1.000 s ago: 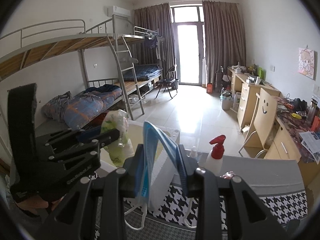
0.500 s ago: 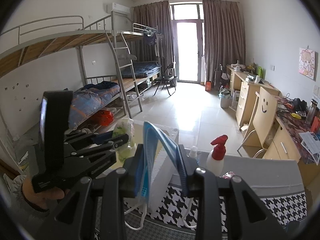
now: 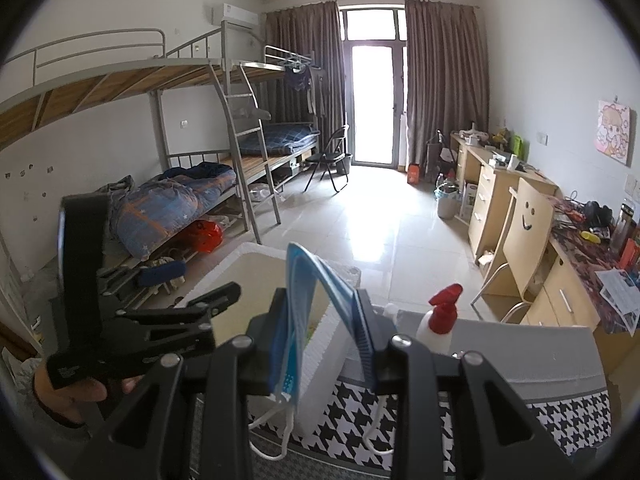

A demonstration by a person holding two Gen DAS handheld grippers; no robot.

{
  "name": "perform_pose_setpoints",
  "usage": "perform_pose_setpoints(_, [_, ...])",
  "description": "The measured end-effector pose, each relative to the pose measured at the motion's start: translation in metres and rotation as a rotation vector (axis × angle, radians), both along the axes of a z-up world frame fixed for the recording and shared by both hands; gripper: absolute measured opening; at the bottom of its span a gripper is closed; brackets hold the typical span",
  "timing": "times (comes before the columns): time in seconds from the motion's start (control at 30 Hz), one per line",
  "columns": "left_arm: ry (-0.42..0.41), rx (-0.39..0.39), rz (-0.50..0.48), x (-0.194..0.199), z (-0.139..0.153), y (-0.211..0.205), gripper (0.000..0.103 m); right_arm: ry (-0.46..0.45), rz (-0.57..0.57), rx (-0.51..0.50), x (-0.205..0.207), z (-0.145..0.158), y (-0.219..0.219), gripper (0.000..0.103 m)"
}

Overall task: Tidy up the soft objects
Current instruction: 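Open the left tool to drop the tissue pack into the foam box, then open the right tool to drop the blue mask into the foam box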

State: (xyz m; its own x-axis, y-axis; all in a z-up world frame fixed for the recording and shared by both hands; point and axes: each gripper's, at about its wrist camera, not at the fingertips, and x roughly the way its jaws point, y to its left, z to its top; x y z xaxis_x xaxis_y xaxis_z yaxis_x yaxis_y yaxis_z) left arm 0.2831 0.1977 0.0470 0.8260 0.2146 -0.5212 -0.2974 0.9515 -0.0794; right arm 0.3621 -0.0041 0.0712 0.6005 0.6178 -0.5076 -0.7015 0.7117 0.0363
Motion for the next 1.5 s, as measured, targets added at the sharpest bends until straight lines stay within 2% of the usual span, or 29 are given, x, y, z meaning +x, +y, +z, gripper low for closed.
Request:
perform_pose_setpoints(0.4, [-0.030,0.035,0.043,-0.026,0.004,0.007,0.102,0.010,0.027,-0.006,0.002,0.001,0.017,0.036])
perform_pose_setpoints(0.83, [-0.048,0.039,0.062,-0.053,-0.001,0.015,0.102,0.046,0.063,-0.019,0.012,-0.003,0.038,0.036])
perform_pose_setpoints(1.5, [-0.048,0.037,0.080,-0.072,-0.012,0.026,0.102,0.110,0.070,-0.098,0.035,-0.026,0.080,0.036])
